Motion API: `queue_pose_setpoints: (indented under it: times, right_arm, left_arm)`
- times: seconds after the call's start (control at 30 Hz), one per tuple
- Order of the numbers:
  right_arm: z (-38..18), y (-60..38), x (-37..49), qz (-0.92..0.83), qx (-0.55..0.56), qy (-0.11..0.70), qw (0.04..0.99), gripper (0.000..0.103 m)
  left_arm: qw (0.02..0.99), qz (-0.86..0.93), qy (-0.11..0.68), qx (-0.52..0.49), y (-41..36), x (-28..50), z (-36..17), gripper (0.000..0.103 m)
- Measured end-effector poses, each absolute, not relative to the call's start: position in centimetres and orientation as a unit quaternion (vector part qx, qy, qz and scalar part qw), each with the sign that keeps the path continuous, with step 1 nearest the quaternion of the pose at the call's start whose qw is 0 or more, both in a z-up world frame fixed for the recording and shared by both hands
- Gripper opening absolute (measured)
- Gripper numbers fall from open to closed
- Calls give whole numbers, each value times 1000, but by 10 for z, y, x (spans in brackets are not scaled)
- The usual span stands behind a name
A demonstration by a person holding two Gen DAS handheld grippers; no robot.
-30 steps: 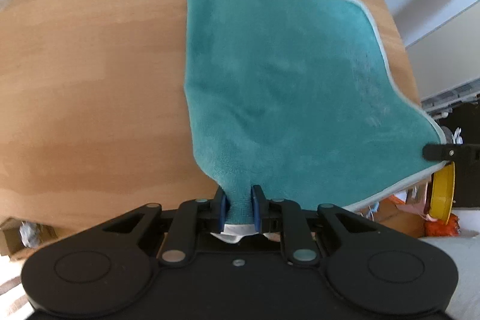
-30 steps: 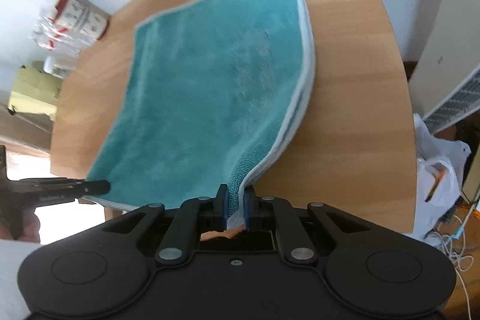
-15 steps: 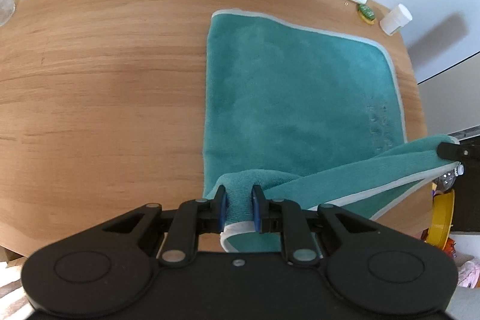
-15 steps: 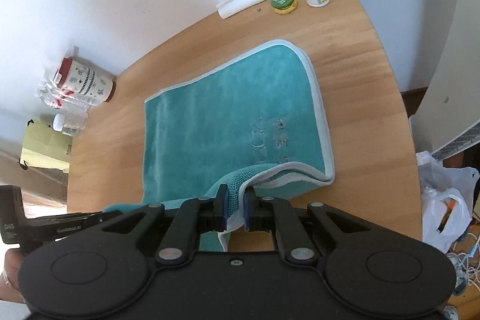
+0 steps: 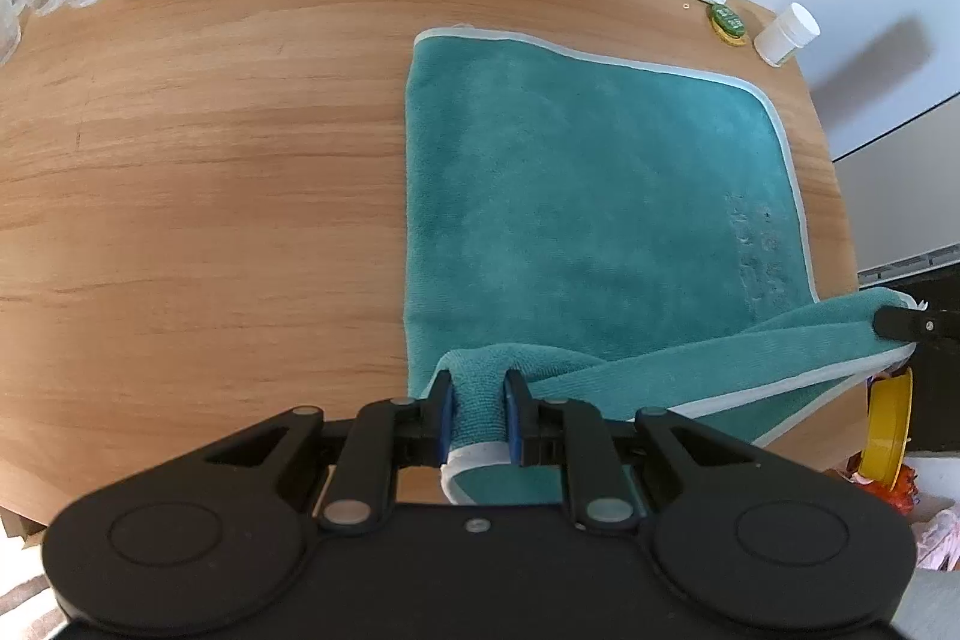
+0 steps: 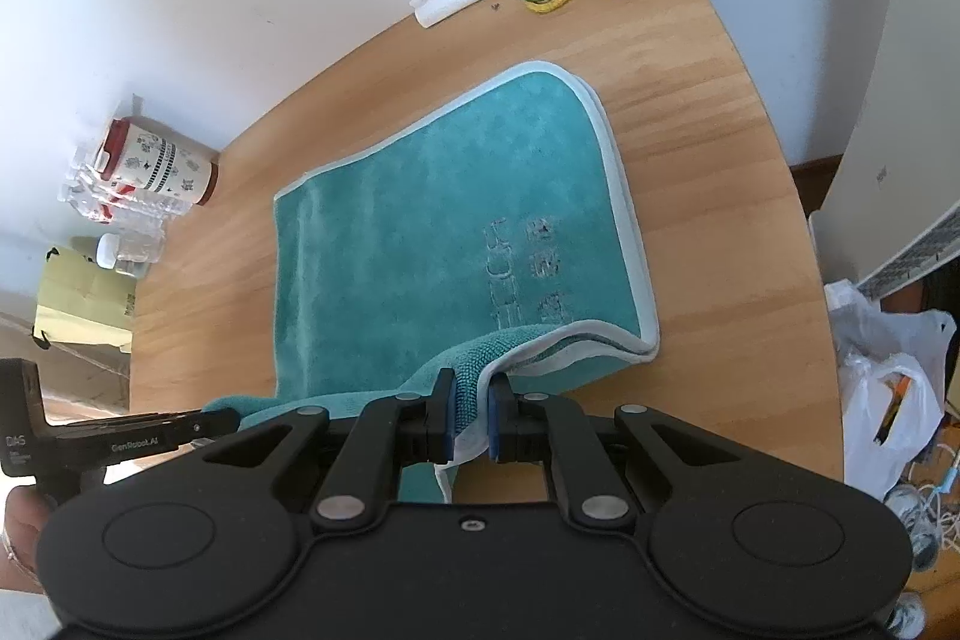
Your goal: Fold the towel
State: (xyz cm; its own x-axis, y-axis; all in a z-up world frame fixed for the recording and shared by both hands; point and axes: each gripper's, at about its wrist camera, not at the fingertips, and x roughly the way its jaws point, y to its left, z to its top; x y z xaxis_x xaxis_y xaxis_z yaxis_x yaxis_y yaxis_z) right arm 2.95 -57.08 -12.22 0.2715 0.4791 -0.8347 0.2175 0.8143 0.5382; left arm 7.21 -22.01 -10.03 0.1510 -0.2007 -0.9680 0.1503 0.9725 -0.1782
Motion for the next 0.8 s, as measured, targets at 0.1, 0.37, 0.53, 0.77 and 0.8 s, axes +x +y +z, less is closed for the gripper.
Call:
queue_pose_setpoints:
  times: [0.1,0.37,0.53,0.77,0.8]
  right_arm:
    - [-121,-572,29,87,301,594,741,11]
    - [-114,-570,58,85,317,577,748,11]
    - [-120,-572,83,71,334,565,751,11]
    - [-129,-578,117,50,358,544,757,11]
    - [-130,-578,118,50,358,544,757,11]
  left_arm:
    - [762,-114,637,-21,-219,80,-100,16]
    - [783,-102,613,-12,-216,129,-106,16]
    - [789,-91,607,-21,-217,161,-111,16]
    - [789,-89,608,-16,-226,193,-122,17]
    - [787,-87,610,-18,-226,198,-124,17]
